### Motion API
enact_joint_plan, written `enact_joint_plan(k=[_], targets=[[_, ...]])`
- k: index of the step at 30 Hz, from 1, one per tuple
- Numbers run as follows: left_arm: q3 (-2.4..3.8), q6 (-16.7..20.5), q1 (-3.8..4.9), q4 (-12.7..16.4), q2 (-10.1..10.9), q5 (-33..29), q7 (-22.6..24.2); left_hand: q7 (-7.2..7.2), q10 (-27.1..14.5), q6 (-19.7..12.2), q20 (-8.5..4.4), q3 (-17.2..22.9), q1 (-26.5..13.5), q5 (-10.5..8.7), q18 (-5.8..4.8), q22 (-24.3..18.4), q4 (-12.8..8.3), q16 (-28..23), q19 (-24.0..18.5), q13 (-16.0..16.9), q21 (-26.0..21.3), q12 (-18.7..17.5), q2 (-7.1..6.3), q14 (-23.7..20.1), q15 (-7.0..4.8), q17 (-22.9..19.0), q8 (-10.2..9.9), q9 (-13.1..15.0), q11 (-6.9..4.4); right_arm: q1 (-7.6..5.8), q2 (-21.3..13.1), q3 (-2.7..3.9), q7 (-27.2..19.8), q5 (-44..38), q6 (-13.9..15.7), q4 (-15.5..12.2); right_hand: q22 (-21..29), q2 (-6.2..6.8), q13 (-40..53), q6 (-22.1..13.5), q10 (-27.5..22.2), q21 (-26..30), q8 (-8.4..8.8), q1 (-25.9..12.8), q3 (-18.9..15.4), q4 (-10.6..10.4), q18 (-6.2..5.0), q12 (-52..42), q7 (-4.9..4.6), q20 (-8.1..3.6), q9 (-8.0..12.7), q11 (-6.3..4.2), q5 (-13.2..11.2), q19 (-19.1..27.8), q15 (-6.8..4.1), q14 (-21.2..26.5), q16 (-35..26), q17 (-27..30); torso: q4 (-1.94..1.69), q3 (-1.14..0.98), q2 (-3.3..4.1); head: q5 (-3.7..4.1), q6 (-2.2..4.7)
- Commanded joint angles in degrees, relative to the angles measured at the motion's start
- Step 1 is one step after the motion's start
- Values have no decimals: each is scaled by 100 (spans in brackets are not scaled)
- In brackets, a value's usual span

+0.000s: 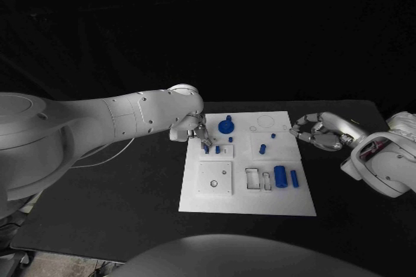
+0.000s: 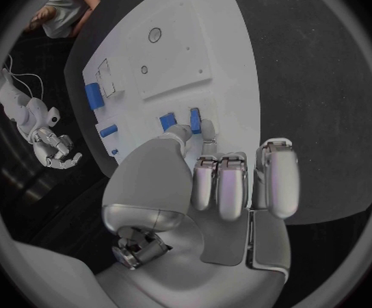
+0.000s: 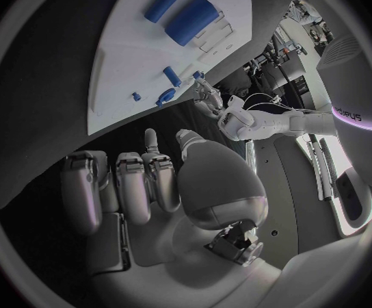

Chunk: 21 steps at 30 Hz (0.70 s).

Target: Assemble the parts on the task board

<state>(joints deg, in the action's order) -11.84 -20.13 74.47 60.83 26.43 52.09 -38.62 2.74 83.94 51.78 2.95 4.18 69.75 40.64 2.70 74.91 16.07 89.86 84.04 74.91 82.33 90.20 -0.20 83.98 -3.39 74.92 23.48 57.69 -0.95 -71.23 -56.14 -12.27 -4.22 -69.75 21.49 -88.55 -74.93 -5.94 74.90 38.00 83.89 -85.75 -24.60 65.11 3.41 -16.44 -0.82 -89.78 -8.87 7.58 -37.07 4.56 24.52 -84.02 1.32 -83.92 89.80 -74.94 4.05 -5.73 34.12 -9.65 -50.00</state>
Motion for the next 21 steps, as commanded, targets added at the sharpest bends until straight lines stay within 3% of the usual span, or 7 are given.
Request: enact_joint_plan(k=[1,6,9,14,18,21], targets=[[3,194,-7,3,-15,-56,192,-41,606,16,-25,86,100,104,-68,1245,-6,14,108,1509,-9,-20,-3,602,-43,1508,53,31,-42,4,2,0,23,-30,-95,-10,-1310,-6,1510,31,611,16,-35,89,0,27,-68,-22,1,36,10,33,36,-167,30,-608,20,-1506,1,-1,-1,-8,0],[2,273,-11,17,-2,-121,245,-89,606,117,-53,296,264,223,-72,1251,-68,14,119,1509,14,-20,-37,602,-76,1508,158,121,-83,4,1,0,39,-32,-97,-8,-1307,-10,1510,32,611,23,-36,109,8,36,-70,-22,2,36,13,33,39,-160,29,-608,20,-1506,1,-2,-2,-12,0],[2,302,-13,21,9,-167,260,-115,606,161,-74,464,365,144,-75,1254,-122,14,125,1509,26,-20,-89,602,-100,1508,197,158,-107,5,3,0,45,-34,-89,-6,-1306,-10,1510,32,611,24,-36,111,8,36,-71,-22,2,36,13,33,40,-159,29,-608,20,-1506,2,-2,-4,-15,0],[1,312,-15,30,25,-230,236,-132,606,182,-108,1000,463,-393,-78,1257,-174,14,132,1509,40,-20,-271,602,-133,1508,205,195,-132,5,7,0,56,-36,-78,-3,-1298,-12,1510,32,611,43,-37,125,13,42,-77,-22,2,35,16,32,42,-141,29,-608,20,-1506,1,-3,-2,-16,0],[1,377,-16,76,60,-250,185,-139,606,177,-120,1844,384,-1150,-79,1257,-179,14,135,1509,45,-20,-546,602,-136,1508,204,238,-138,5,7,0,68,-38,-68,1,-1295,-13,1510,31,611,50,-37,128,15,44,-79,-22,2,35,16,32,42,-135,29,-608,20,-1506,3,0,-1,-16,0],[1,523,-17,166,124,-255,148,-128,606,172,-119,2226,257,-1308,-81,1260,-221,14,142,1509,56,-20,-703,602,-133,1508,227,281,-136,5,-1,0,74,-40,-59,1,-1290,-12,1510,29,611,61,-36,133,16,46,-83,-22,1,35,17,32,42,-124,29,-608,20,-1506,2,-1,-1,-10,0]])
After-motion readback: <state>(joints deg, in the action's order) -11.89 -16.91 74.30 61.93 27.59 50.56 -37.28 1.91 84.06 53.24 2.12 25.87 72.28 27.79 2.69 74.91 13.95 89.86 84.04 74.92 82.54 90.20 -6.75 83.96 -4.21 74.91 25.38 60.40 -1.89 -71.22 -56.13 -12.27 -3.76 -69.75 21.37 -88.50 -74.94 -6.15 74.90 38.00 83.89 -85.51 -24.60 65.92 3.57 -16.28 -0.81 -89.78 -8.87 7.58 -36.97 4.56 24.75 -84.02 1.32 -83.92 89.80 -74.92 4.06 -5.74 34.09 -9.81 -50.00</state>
